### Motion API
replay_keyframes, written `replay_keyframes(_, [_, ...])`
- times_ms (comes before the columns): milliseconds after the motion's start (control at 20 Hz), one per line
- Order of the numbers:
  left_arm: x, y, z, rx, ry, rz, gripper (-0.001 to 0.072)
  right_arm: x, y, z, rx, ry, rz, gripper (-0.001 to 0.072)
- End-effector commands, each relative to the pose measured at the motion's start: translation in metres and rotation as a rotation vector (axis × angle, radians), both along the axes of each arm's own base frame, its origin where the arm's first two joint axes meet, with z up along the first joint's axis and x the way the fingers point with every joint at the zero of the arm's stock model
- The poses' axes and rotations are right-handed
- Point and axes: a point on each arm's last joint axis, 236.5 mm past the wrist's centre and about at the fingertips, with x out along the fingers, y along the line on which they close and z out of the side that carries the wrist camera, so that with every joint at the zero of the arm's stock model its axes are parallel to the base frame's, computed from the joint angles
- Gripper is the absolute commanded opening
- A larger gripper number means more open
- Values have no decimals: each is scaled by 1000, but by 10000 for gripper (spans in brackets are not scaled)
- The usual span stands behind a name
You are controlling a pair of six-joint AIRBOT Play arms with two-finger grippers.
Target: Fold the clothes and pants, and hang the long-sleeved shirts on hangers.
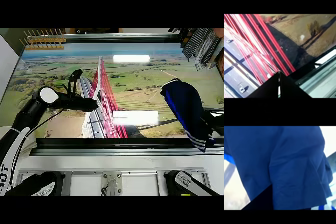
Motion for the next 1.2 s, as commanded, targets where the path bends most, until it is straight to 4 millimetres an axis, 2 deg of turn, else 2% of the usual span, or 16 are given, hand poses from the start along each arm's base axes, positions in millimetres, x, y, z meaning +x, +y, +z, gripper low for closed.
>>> replay_keyframes(0, [-8,0,-2,6,27,-23,18,-17,12,7,-18,27,32,4])
replay_keyframes(150, [-9,0,-3,6,29,-24,18,-37,-15,29,-179,50,17,5])
replay_keyframes(250, [-9,0,-3,6,29,-24,18,-49,-23,41,-240,70,24,22])
replay_keyframes(300, [-9,0,-3,7,29,-24,18,-52,-20,42,-232,77,23,140])
replay_keyframes(350, [-9,0,-3,6,29,-24,18,-57,-12,41,-201,94,24,444])
replay_keyframes(400, [-9,0,-3,7,29,-24,18,-61,-4,40,-167,113,27,706])
replay_keyframes(500, [-9,0,-3,7,30,-24,18,-68,-3,44,-176,126,29,715])
replay_keyframes(550, [-9,0,-3,7,30,-25,18,-71,-9,54,-215,115,25,715])
replay_keyframes(650, [-9,0,-3,7,29,-24,18,-68,-15,87,-297,29,10,715])
replay_keyframes(700, [-9,0,-2,7,28,-23,18,-61,-10,108,-319,-47,16,715])
replay_keyframes(800, [-7,0,-2,5,23,-18,18,-30,29,150,-318,-289,126,715])
replay_keyframes(900, [-3,0,-1,2,8,-7,18,-3,87,184,-264,-503,309,715])
replay_keyframes(1000, [2,0,1,0,-7,4,18,11,153,202,-152,-636,518,710])
replay_keyframes(1050, [1,0,0,0,-6,3,18,13,177,205,-102,-663,586,702])
replay_keyframes(1100, [1,0,0,-1,-6,4,18,14,197,205,-69,-671,645,586])
replay_keyframes(1150, [1,0,0,-1,-6,3,18,13,212,201,-45,-664,696,350])
